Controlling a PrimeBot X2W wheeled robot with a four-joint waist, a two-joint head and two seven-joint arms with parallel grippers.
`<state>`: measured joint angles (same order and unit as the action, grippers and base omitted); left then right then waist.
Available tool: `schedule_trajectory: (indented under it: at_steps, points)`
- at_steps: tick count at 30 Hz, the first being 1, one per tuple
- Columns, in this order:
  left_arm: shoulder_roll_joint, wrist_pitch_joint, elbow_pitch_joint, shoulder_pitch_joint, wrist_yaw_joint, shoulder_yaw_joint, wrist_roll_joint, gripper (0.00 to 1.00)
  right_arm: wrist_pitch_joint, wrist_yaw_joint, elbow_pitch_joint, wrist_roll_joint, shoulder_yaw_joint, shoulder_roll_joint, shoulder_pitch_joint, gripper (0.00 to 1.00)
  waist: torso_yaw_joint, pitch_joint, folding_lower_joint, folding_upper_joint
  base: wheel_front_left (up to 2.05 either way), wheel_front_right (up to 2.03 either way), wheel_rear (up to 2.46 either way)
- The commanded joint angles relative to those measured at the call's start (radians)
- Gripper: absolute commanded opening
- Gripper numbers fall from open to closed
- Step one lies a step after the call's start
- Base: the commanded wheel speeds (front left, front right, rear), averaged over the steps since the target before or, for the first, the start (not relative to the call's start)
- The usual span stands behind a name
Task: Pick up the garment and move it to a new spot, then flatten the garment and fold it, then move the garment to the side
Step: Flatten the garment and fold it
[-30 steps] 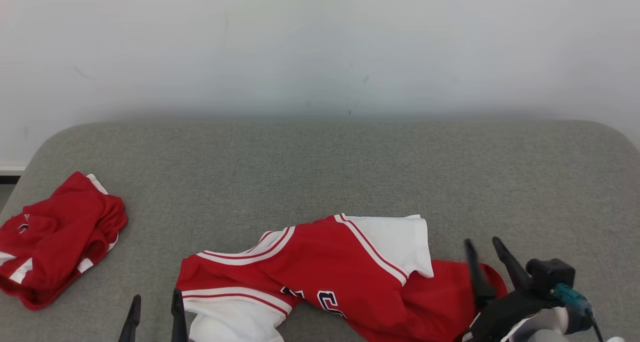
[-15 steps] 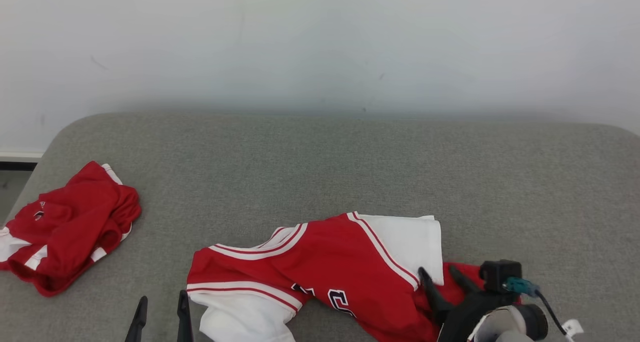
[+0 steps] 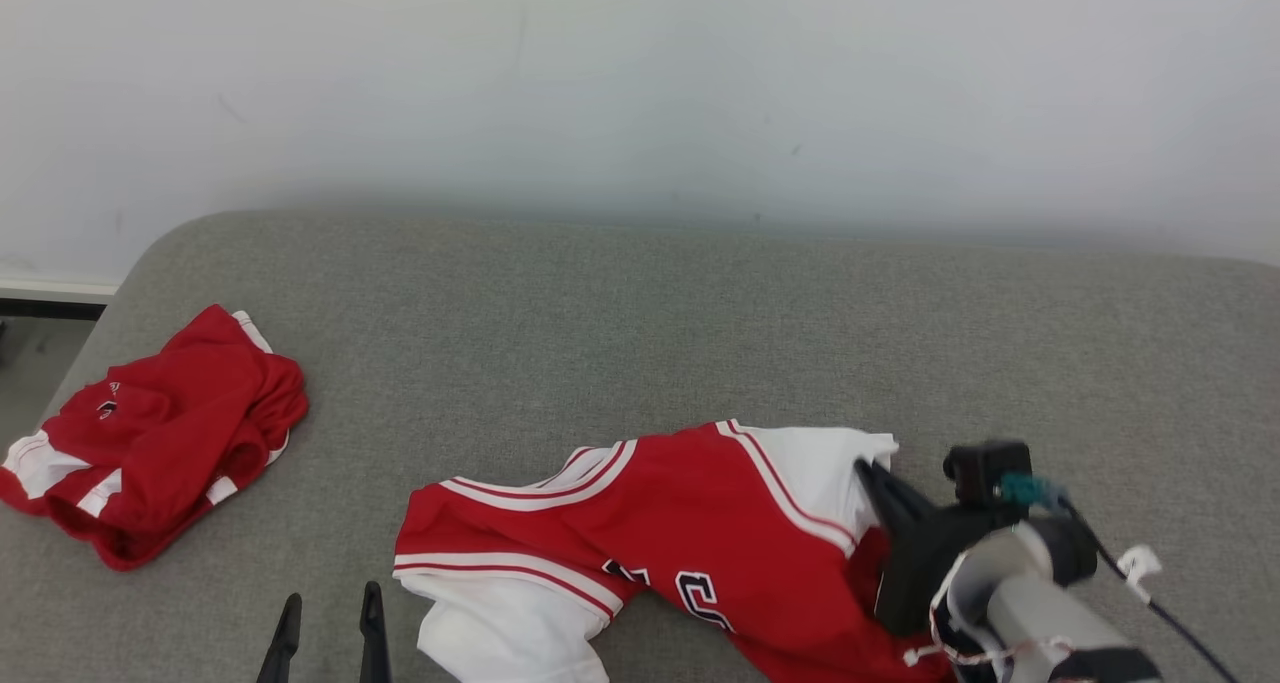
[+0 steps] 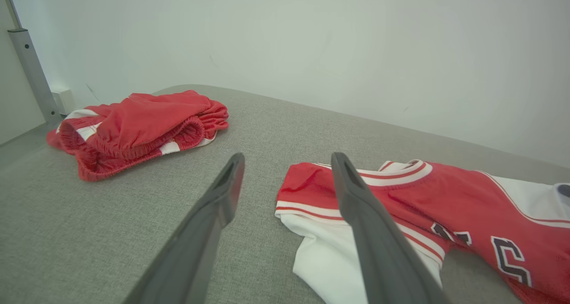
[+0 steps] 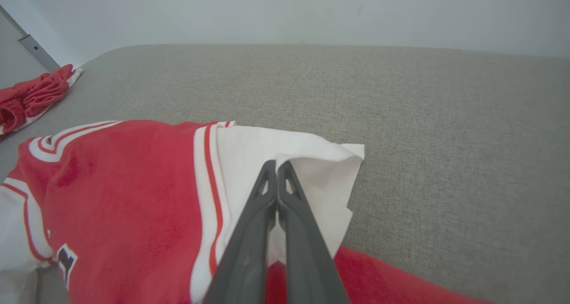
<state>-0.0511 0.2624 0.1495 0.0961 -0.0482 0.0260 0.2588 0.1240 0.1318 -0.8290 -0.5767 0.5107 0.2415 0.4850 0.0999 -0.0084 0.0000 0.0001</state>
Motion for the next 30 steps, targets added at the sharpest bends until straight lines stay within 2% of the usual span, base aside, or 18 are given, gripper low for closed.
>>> schedule_trajectory:
  at_steps: [1, 8, 14, 20, 26, 28, 30]
  points:
    - [0.001, 0.003, 0.002, -0.014, 0.002, 0.004, 0.013, 1.0, 0.006, -0.002, -0.002, 0.021, 0.019, 0.018, 0.056, 0.0, 0.006, 0.006, 0.0, -0.0001, 0.0, 0.0, 0.0]
    - [0.001, 0.003, 0.012, -0.049, -0.007, 0.03, 0.022, 1.0, -0.004, -0.002, -0.008, 0.06, 0.085, 0.047, 0.31, 0.0, 0.053, 0.047, 0.0, -0.0001, 0.0, 0.0, 0.0]
    - [0.001, 0.003, 0.031, -0.084, -0.02, 0.062, 0.038, 1.0, -0.021, -0.002, -0.066, 0.082, 0.165, 0.067, 0.506, 0.0, 0.118, 0.088, 0.0, -0.0001, 0.0, 0.0, 0.0]
    - [0.001, 0.003, 0.041, -0.106, -0.021, 0.085, 0.052, 1.0, -0.019, -0.002, -0.122, 0.097, 0.257, 0.072, 0.631, 0.0, 0.163, 0.121, 0.0, -0.0001, 0.0, 0.0, 0.0]
    - [0.001, 0.003, 0.049, -0.127, -0.028, 0.112, 0.064, 1.0, -0.011, -0.002, -0.235, 0.116, 0.351, 0.086, 0.721, 0.0, 0.2, 0.145, 0.0, -0.0001, 0.0, 0.0, 0.0]
    - [0.001, 0.003, 0.052, -0.133, -0.028, 0.114, 0.066, 1.0, -0.013, -0.002, -0.271, 0.1, 0.366, 0.084, 0.731, 1.0, 0.204, 0.148, 0.0, -0.0001, 0.0, 0.0, 0.0]
    - [0.001, 0.003, 0.054, -0.136, -0.027, 0.112, 0.068, 1.0, -0.024, -0.002, -0.3, 0.09, 0.384, 0.078, 0.73, 1.0, 0.201, 0.147, 0.0, -0.0001, 0.0, 0.0, 0.0]
